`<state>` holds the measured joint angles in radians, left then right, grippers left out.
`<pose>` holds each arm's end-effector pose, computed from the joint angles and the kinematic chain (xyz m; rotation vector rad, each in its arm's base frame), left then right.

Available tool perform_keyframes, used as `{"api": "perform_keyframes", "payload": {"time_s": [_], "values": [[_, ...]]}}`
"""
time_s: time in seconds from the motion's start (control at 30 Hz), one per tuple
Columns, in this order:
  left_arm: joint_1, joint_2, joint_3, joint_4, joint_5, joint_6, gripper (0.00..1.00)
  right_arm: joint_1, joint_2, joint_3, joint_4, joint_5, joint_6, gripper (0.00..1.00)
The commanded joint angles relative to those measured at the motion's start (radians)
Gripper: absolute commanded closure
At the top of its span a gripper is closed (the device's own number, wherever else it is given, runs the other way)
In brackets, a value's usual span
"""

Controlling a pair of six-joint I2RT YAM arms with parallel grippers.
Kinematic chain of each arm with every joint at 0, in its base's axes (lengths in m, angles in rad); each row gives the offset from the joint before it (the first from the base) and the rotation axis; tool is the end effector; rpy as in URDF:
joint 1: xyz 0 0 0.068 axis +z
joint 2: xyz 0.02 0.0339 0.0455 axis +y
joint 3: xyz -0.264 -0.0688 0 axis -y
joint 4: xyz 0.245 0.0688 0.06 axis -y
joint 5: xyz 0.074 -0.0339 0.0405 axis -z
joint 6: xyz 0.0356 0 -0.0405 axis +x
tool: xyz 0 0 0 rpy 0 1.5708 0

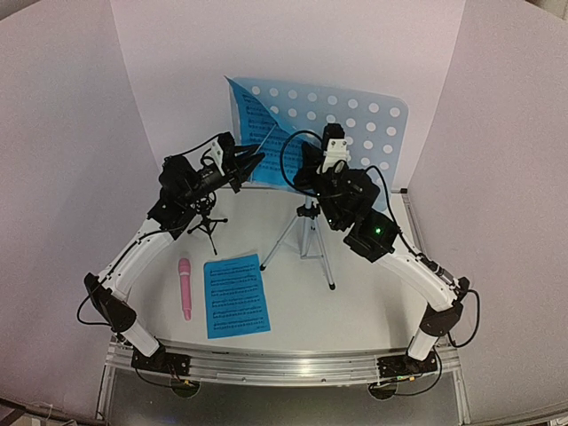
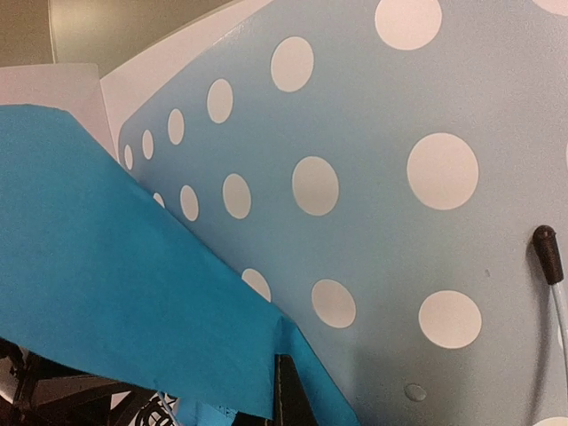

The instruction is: Set up the instrument practice props

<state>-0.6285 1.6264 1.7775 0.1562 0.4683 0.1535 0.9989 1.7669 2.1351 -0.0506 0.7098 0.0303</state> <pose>0.2888 -0.2297 0.5053 0.8630 1.0121 -0.6997 0.2221 0.3022 0.5481 -0.0150 1.3440 0.4275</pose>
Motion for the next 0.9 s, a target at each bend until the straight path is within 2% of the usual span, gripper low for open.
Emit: {"api": "perform_keyframes", "payload": {"time_s": [0.0, 0.5, 0.77, 0.87], "values": [[-0.008, -0.001, 0.007, 0.013, 0.018, 0.004, 0.75, -0.002, -0.040, -0.009, 0.040, 0.005, 0.014, 1.00], [-0.008, -0.003, 0.003, 0.011, 0.019, 0.006, 0.75, -0.002, -0.040, 0.002, 0.040, -0.006, 0.016, 1.00], [-0.008, -0.005, 0.000, 0.007, 0.016, 0.014, 0.75, -0.002, -0.071, -0.035, 0.041, -0.023, 0.042, 0.82], [-0.008, -0.005, 0.000, 0.006, 0.014, 0.016, 0.75, -0.002, -0.083, -0.048, 0.041, -0.030, 0.050, 0.81]]}}
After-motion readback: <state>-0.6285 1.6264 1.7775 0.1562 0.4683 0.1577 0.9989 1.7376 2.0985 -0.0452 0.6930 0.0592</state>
